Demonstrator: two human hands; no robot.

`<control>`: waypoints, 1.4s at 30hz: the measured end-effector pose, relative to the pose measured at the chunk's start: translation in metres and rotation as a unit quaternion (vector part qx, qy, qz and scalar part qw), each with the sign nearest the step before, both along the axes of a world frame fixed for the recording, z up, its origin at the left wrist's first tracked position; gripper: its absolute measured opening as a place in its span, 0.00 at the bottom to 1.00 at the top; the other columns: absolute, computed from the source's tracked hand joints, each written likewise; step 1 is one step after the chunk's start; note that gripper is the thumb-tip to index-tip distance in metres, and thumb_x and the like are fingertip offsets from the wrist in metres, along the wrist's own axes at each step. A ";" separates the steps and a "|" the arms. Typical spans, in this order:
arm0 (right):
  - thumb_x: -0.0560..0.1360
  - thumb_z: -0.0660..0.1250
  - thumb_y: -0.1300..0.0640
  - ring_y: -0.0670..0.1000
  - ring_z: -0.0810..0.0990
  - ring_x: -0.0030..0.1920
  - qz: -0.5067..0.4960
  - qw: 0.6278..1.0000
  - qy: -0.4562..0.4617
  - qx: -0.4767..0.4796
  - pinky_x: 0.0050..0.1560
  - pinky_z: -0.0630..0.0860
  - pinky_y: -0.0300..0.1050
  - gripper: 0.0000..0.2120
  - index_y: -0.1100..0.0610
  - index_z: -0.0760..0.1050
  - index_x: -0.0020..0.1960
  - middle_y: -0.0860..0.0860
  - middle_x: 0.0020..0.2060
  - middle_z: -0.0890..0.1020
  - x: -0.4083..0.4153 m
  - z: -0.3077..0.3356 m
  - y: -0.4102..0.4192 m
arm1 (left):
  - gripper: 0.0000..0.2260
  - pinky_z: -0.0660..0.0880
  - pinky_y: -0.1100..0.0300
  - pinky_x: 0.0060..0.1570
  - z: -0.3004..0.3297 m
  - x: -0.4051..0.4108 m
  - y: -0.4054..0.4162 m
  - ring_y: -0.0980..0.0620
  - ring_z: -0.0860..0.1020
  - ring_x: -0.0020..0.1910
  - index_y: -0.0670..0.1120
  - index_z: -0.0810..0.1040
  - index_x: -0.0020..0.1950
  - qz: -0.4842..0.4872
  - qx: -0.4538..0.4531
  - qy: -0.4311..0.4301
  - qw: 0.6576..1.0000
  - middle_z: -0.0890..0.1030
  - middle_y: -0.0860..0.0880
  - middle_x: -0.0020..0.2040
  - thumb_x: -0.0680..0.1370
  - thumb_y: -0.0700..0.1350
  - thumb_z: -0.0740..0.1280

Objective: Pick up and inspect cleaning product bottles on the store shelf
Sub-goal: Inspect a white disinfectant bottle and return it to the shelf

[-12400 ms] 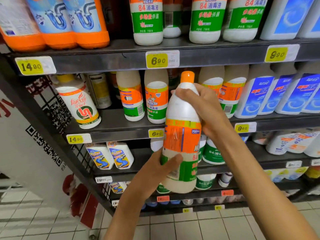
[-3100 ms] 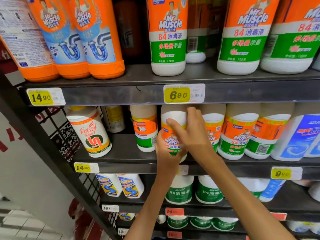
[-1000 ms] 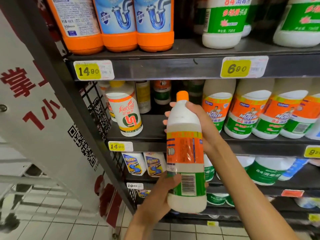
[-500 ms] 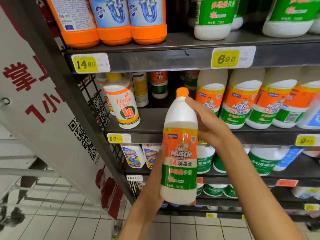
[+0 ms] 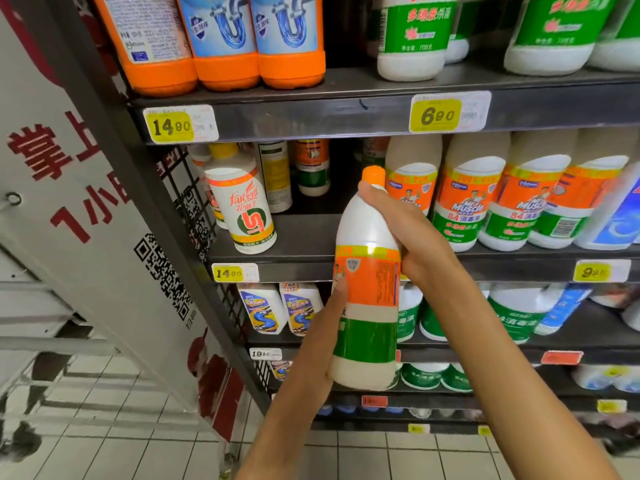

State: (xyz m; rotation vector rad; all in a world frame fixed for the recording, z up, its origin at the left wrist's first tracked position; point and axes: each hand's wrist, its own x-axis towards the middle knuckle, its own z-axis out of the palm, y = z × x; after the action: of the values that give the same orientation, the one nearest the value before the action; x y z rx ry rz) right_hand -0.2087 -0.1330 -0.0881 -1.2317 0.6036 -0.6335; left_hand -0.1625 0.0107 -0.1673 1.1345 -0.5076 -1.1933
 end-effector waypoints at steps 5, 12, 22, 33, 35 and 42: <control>0.72 0.69 0.47 0.53 0.84 0.48 0.084 0.983 -0.152 0.066 0.45 0.81 0.49 0.09 0.51 0.85 0.45 0.54 0.46 0.86 -0.012 0.001 0.003 | 0.35 0.80 0.52 0.41 0.012 0.000 0.008 0.44 0.83 0.43 0.43 0.78 0.61 -0.055 -0.094 0.131 0.985 0.84 0.42 0.47 0.64 0.67 0.70; 0.69 0.69 0.49 0.57 0.83 0.50 0.124 0.958 -0.219 0.137 0.47 0.81 0.52 0.22 0.57 0.75 0.60 0.58 0.52 0.83 -0.010 0.005 0.008 | 0.40 0.79 0.49 0.47 0.013 -0.006 0.007 0.42 0.81 0.46 0.38 0.72 0.64 -0.137 -0.098 0.157 0.973 0.82 0.40 0.49 0.66 0.68 0.69; 0.72 0.70 0.47 0.55 0.84 0.34 0.021 0.995 -0.005 0.099 0.38 0.82 0.52 0.13 0.54 0.75 0.50 0.55 0.34 0.85 -0.003 -0.006 0.000 | 0.36 0.80 0.52 0.46 0.009 -0.008 0.023 0.44 0.81 0.55 0.46 0.80 0.60 -0.046 -0.044 0.117 0.991 0.82 0.41 0.58 0.54 0.57 0.82; 0.78 0.62 0.49 0.49 0.80 0.23 0.080 0.975 0.036 0.202 0.22 0.76 0.39 0.15 0.59 0.74 0.40 0.54 0.23 0.80 -0.011 -0.021 0.012 | 0.43 0.80 0.52 0.43 0.043 -0.013 0.049 0.44 0.81 0.52 0.37 0.71 0.66 -0.110 -0.115 0.172 0.972 0.81 0.39 0.56 0.57 0.51 0.82; 0.78 0.62 0.50 0.49 0.79 0.22 0.077 0.975 0.044 0.206 0.22 0.76 0.39 0.15 0.59 0.73 0.40 0.54 0.23 0.79 -0.011 -0.021 0.012 | 0.45 0.81 0.53 0.38 0.044 -0.014 0.046 0.43 0.82 0.49 0.37 0.72 0.65 -0.095 -0.111 0.193 0.970 0.81 0.38 0.54 0.53 0.50 0.84; 0.74 0.68 0.49 0.53 0.83 0.32 0.068 0.990 -0.018 0.125 0.36 0.81 0.48 0.09 0.55 0.75 0.48 0.55 0.32 0.83 -0.005 -0.002 0.008 | 0.36 0.80 0.48 0.49 0.028 -0.022 0.031 0.44 0.82 0.52 0.42 0.80 0.59 -0.050 -0.091 0.186 0.977 0.81 0.41 0.55 0.55 0.51 0.83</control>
State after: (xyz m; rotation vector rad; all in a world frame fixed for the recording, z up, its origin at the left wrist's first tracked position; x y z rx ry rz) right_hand -0.2142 -0.1250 -0.0899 -1.0146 0.5459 -0.4491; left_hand -0.1849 0.0417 -0.1394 0.7140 -0.3792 -1.3803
